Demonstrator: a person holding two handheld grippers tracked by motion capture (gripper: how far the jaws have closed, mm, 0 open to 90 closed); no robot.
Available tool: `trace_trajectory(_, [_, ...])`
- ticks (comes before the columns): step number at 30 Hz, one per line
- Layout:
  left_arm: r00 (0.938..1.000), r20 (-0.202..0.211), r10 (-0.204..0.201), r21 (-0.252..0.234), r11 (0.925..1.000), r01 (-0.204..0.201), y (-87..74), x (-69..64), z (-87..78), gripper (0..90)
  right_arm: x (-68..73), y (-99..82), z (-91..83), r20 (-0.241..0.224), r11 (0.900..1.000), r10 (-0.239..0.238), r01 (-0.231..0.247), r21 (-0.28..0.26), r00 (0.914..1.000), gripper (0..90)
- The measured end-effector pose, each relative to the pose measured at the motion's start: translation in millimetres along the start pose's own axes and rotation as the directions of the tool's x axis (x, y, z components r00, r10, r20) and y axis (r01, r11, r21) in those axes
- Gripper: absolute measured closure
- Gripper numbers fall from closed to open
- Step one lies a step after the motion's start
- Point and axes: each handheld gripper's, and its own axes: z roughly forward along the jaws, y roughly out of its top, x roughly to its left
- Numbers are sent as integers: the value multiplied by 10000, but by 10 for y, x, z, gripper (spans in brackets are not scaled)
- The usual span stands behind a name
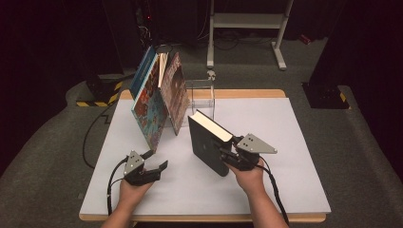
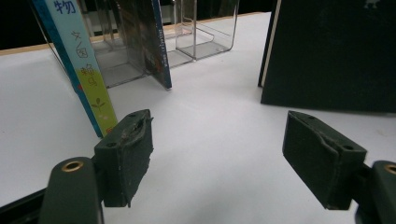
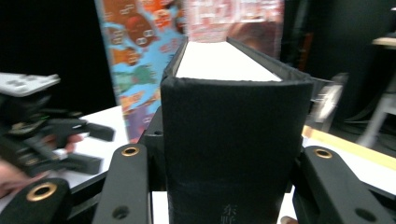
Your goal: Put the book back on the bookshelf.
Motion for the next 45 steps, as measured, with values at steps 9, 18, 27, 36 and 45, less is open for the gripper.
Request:
trace_trajectory(9, [10000, 35, -35, 15, 10000, 35, 2, 5, 1, 246, -182, -2, -90, 1217, 9996, 276, -262, -136, 9922, 540])
trace_trajectory(18, [10000, 41, -32, 54, 10000, 31, 1, 6, 1, 246, -157, -62, -119, 1356, 9995, 301, -280, -173, 9903, 529])
trace_trajectory(27, [9999, -44, -97, 28, 9999, 97, -2, 6, 5, 246, -151, -117, -185, 1367, 9991, 417, -396, -179, 9897, 518])
trace_trajectory(36, [9999, -13, -104, 20, 9999, 104, -5, 10, -2, 247, -130, -118, -188, 1441, 9985, 537, -519, -161, 9881, 507])
trace_trajectory(45, [9999, -9, -104, 12, 9999, 104, -6, 12, -3, 247, -163, -110, -159, 1506, 9982, 593, -587, -79, 9868, 456])
